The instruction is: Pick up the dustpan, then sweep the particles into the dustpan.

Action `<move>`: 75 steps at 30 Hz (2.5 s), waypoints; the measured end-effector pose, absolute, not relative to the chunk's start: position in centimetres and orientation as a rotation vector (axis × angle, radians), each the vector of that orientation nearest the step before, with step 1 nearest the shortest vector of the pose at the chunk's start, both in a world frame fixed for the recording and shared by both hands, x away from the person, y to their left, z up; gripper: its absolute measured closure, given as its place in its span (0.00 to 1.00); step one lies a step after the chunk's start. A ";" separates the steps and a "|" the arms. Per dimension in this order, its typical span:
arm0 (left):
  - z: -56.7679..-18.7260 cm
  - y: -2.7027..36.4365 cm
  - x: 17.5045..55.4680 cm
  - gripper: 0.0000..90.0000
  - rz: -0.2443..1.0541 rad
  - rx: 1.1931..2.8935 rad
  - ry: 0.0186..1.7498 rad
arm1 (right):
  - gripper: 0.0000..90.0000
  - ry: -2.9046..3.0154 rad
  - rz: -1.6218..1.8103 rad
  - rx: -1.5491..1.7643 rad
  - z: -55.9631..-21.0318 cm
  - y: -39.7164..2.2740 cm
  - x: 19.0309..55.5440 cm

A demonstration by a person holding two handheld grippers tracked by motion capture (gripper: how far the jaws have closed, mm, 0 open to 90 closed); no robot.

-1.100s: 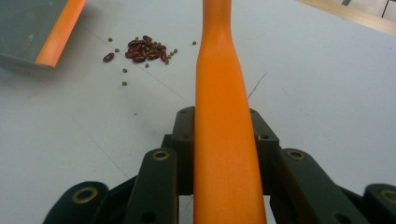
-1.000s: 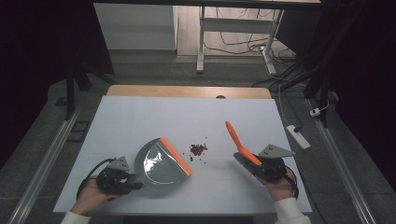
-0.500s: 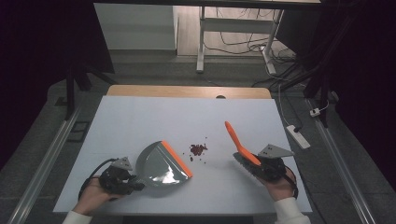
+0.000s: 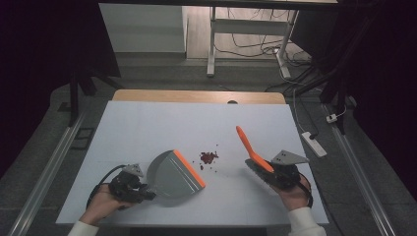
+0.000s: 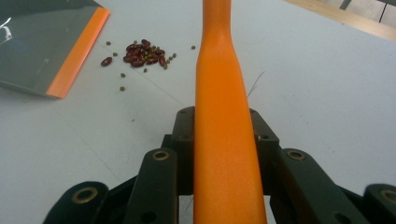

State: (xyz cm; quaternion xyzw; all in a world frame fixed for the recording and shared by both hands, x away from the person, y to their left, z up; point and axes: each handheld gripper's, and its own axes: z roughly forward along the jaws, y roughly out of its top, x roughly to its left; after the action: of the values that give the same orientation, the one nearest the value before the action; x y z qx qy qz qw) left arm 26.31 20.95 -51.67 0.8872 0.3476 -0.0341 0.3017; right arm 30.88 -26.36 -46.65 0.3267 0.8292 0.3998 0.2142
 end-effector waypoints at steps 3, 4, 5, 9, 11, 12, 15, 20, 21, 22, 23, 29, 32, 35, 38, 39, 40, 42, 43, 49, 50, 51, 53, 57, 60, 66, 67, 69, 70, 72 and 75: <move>-51.7 20.9 26.3 0.69 -0.089 2.352 0.922 | 0.77 2.284 1.132 0.908 -46.2 -25.8 31.4; -51.7 20.9 26.3 0.69 -0.089 2.352 0.921 | 0.77 2.281 1.144 0.903 -46.0 -25.6 31.7; -51.7 20.9 26.3 0.69 -0.089 2.352 0.920 | 0.77 2.279 1.152 0.896 -45.9 -25.3 32.0; -51.8 21.0 26.4 0.69 -0.093 2.351 0.919 | 0.77 2.268 1.185 0.915 -45.7 -24.0 33.6; -51.8 20.9 26.4 0.69 -0.092 2.351 0.919 | 0.77 2.261 1.193 0.925 -45.7 -23.2 34.4; -51.8 20.9 26.4 0.69 -0.092 2.351 0.919 | 0.77 2.261 1.192 0.932 -45.7 -22.9 34.7; -51.7 20.9 26.3 0.69 -0.088 2.352 0.922 | 0.77 2.251 1.206 0.947 -45.6 -21.8 35.7; -51.8 20.9 26.3 0.69 -0.093 2.350 0.921 | 0.77 2.244 1.222 0.959 -45.5 -20.2 36.9; -51.8 20.9 26.3 0.69 -0.093 2.350 0.921 | 0.77 2.245 1.218 0.958 -45.5 -20.0 37.1; -51.8 20.9 26.4 0.69 -0.095 2.350 0.921 | 0.77 2.245 1.216 0.962 -45.6 -19.7 37.3; -51.8 20.9 26.4 0.69 -0.094 2.350 0.921 | 0.77 2.246 1.213 0.964 -45.7 -19.6 37.6; -51.8 20.8 26.3 0.69 -0.092 2.353 0.921 | 0.77 2.242 1.199 1.002 -46.1 -18.6 39.0; -51.8 20.8 26.3 0.69 -0.093 2.353 0.920 | 0.77 2.239 1.184 1.002 -46.0 -18.3 39.6; -51.8 20.8 26.3 0.69 -0.094 2.353 0.920 | 0.77 2.233 1.175 1.011 -45.9 -18.1 40.2; -51.8 20.8 26.3 0.69 -0.094 2.352 0.919 | 0.77 2.231 1.174 1.027 -45.9 -18.1 40.8; -51.8 20.7 26.3 0.69 -0.094 2.353 0.918 | 0.77 2.228 1.176 1.035 -45.9 -18.1 41.0; -51.8 20.7 26.3 0.69 -0.094 2.353 0.918 | 0.77 2.227 1.177 1.037 -46.0 -18.1 41.2; -51.8 20.7 26.3 0.69 -0.093 2.351 0.918 | 0.77 2.225 1.179 1.049 -46.1 -18.0 41.5; -51.8 20.7 26.3 0.69 -0.093 2.351 0.916 | 0.77 2.223 1.182 1.061 -46.2 -18.0 41.7; -51.7 20.6 26.3 0.69 -0.095 2.354 0.912 | 0.77 2.244 1.138 1.072 -47.1 -17.5 42.2; -51.8 20.6 26.3 0.69 -0.095 2.354 0.912 | 0.77 2.245 1.136 1.077 -47.2 -17.5 42.2; -51.7 20.6 26.3 0.69 -0.095 2.354 0.913 | 0.77 2.246 1.131 1.077 -47.3 -17.5 42.3; -51.8 20.6 26.3 0.69 -0.094 2.354 0.913 | 0.77 2.245 1.133 1.084 -47.4 -17.4 42.5; -51.7 20.6 26.3 0.69 -0.095 2.353 0.913 | 0.77 2.244 1.122 1.076 -47.5 -17.3 42.6; -51.7 20.5 26.3 0.69 -0.095 2.353 0.913 | 0.77 2.258 1.107 1.072 -47.8 -17.0 42.7; -51.8 20.6 26.3 0.69 -0.096 2.355 0.912 | 0.77 2.268 1.095 1.055 -48.2 -16.5 42.8; -51.8 20.6 26.3 0.69 -0.096 2.355 0.911 | 0.77 2.266 1.089 1.055 -48.2 -16.4 42.8; -51.8 20.6 26.3 0.69 -0.097 2.355 0.912 | 0.77 2.269 1.095 1.062 -48.3 -16.4 42.9; -51.8 20.6 26.3 0.69 -0.096 2.355 0.912 | 0.77 2.269 1.098 1.063 -48.3 -16.4 42.9; -51.8 20.6 26.3 0.69 -0.097 2.356 0.912 | 0.77 2.277 1.099 1.066 -48.5 -16.3 43.0; -51.8 20.5 26.3 0.69 -0.096 2.355 0.912 | 0.77 2.291 1.089 1.061 -48.7 -16.0 42.9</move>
State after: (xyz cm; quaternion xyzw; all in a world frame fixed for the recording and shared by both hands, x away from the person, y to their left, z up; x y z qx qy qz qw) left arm 26.28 20.54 -51.76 0.8883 0.3439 -0.0363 0.3022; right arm 42.94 -16.00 -48.66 0.3784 0.8173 0.3885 0.1949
